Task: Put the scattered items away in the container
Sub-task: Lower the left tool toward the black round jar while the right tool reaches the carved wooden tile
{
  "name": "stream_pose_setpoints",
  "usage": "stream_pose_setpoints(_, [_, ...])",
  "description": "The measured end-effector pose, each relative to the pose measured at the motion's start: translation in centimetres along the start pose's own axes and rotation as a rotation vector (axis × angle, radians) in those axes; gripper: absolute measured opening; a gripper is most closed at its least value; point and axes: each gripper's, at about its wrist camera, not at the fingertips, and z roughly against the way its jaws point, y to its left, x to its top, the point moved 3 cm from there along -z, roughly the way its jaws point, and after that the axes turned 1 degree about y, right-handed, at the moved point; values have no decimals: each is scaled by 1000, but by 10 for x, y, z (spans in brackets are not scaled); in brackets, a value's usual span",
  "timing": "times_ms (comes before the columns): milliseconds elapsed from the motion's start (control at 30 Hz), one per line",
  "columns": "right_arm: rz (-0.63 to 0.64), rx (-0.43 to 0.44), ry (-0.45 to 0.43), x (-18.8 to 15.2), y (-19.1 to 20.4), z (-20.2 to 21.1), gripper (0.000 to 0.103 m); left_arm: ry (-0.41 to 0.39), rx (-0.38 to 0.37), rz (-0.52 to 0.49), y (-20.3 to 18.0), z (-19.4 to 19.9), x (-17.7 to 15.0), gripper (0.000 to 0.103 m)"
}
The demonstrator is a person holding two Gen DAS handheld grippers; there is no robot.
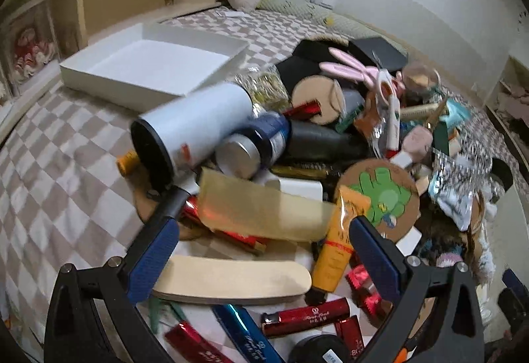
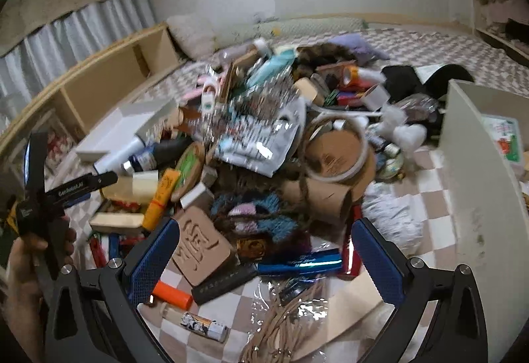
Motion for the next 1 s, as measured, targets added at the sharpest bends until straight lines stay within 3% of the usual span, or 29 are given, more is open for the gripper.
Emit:
stream_pose_setpoints(233, [222,81,36,-5,42,-29,103,13,-8,58,16,-3,-8,103])
stream_pose_setpoints(367, [389,96,31,-9,72,-44,103,31,-24,146,32,-7,-8,103])
stream_pose_setpoints(500, [506,89,48,-15,89,-64,103,26,-16,165,36,-7,-8,103])
stream_pose_setpoints(800, [592,71,117,-25,94,-92,103,-21,73,229,57,1,-4,103])
stream_pose_setpoints(933, [620,12,143,-28,96,-101,86,-6,85,271,66,-3,-5,103])
stream_pose_setpoints(1000, [615,-10,151,-28,95,-103,82,9,90,288,70,-5,-7,103])
